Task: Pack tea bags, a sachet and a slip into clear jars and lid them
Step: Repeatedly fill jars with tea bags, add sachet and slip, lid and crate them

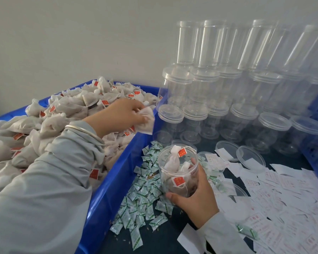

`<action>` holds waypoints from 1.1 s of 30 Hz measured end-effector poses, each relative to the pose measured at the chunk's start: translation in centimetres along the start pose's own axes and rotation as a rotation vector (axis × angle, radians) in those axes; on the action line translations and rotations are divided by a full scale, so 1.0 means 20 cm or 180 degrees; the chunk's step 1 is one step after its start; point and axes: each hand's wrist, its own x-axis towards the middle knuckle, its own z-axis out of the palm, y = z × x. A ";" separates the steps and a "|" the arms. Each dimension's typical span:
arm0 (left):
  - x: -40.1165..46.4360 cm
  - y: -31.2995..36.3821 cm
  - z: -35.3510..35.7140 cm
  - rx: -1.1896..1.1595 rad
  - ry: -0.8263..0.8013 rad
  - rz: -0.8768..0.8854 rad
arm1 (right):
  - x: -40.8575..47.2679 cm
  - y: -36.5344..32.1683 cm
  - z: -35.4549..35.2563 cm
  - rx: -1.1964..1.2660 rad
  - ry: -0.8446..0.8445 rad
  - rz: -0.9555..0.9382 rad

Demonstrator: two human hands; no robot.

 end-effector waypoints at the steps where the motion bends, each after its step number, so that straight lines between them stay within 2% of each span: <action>1: -0.02 0.04 0.02 -0.0301 -0.0143 0.0138 | 0.00 0.00 0.00 -0.0001 0.0000 0.0005; 5: -0.07 0.13 0.07 -0.0944 -0.0382 0.0439 | 0.00 0.00 0.00 0.0037 -0.0003 0.0039; 10: -0.09 0.17 0.14 -0.0848 -0.0636 0.0652 | 0.00 0.00 0.00 0.0064 0.0012 0.0043; 19: -0.11 0.18 0.21 -0.0622 -0.1055 0.0652 | 0.01 -0.01 0.01 0.0020 0.0031 -0.0124; 28: -0.12 0.22 0.19 -0.0975 -0.0914 0.0540 | 0.01 -0.02 0.00 0.0039 0.0003 -0.0168; 33: -0.14 0.23 0.19 -0.1299 -0.1277 0.0492 | 0.01 -0.03 0.01 0.0071 -0.0033 -0.0170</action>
